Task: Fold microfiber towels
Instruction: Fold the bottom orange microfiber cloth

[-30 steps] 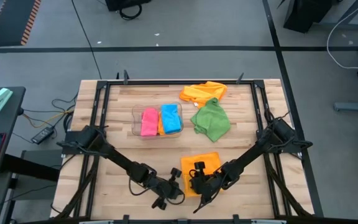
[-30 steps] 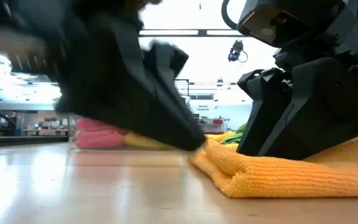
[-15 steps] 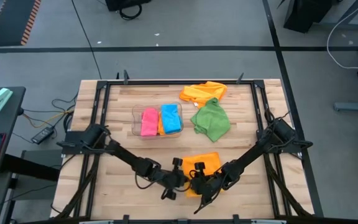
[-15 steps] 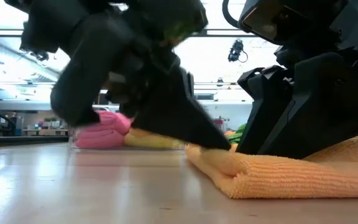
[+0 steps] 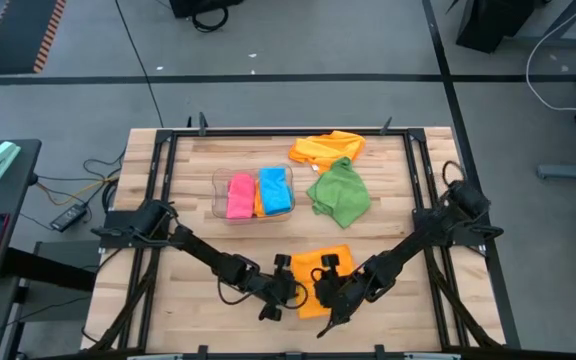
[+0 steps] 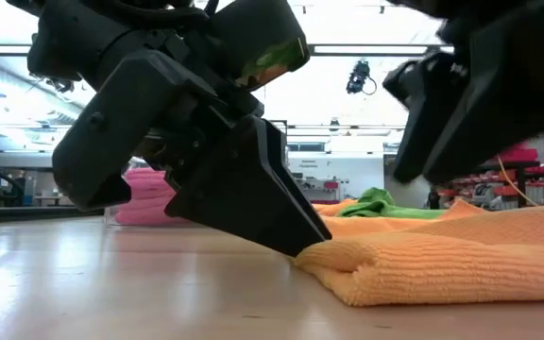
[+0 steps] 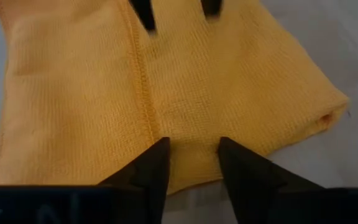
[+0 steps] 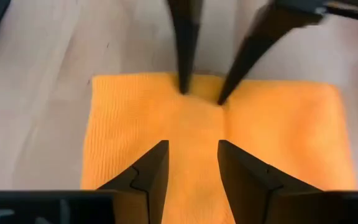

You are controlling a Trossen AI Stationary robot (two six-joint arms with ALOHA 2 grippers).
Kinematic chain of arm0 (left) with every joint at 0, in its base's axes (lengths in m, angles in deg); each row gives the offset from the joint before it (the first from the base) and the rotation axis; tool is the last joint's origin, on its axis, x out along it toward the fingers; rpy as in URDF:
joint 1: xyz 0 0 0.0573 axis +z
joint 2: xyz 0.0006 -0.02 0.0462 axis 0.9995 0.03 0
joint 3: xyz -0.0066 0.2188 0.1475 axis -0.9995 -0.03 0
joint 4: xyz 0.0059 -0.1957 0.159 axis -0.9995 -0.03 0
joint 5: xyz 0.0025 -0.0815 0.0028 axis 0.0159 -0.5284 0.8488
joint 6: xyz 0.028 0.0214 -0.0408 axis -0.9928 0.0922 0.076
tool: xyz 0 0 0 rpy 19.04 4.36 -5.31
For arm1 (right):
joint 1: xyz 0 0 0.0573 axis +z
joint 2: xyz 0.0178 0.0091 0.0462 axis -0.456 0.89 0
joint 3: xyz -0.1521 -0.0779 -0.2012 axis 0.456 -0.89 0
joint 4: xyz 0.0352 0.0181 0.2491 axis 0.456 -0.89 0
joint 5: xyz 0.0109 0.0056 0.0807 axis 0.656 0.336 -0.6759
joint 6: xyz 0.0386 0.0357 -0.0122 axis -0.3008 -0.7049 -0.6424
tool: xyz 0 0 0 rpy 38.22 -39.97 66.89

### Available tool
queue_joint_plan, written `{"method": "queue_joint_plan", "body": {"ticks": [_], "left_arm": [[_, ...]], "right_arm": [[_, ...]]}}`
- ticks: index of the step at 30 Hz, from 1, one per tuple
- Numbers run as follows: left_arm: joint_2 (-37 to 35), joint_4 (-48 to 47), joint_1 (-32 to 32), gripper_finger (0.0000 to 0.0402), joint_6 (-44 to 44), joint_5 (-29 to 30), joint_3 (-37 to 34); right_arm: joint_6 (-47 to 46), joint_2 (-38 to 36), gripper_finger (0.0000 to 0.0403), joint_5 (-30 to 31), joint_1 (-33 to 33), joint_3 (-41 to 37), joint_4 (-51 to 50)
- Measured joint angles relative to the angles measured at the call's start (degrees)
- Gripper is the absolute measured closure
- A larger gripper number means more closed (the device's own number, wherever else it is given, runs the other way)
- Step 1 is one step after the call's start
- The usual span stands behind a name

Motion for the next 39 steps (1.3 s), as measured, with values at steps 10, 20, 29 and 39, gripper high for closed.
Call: {"method": "queue_joint_plan", "body": {"ticks": [10, 20, 29, 39], "left_arm": [[-0.02, -0.81, -0.41, 0.0238, 0.22, 0.03, 0.00], [0.02, -0.46, -0.50, 0.0244, -0.24, -0.29, -0.04], [-0.78, -1.28, -1.02, 0.0257, -1.62, -1.19, -0.21], [-5.75, -4.04, -1.72, 0.0263, -5.99, -1.28, -0.35]], "right_arm": [[-8.52, -3.77, 0.0256, 0.48, 2.48, -8.47, -0.89], [-14.26, -4.75, 0.0256, 6.06, 3.75, -13.59, -5.10], [-14.54, -15.21, 0.0256, 7.14, 3.70, -12.38, -15.06], [-5.30, -15.36, 0.0254, 7.33, 6.93, -12.65, 5.75]]}}
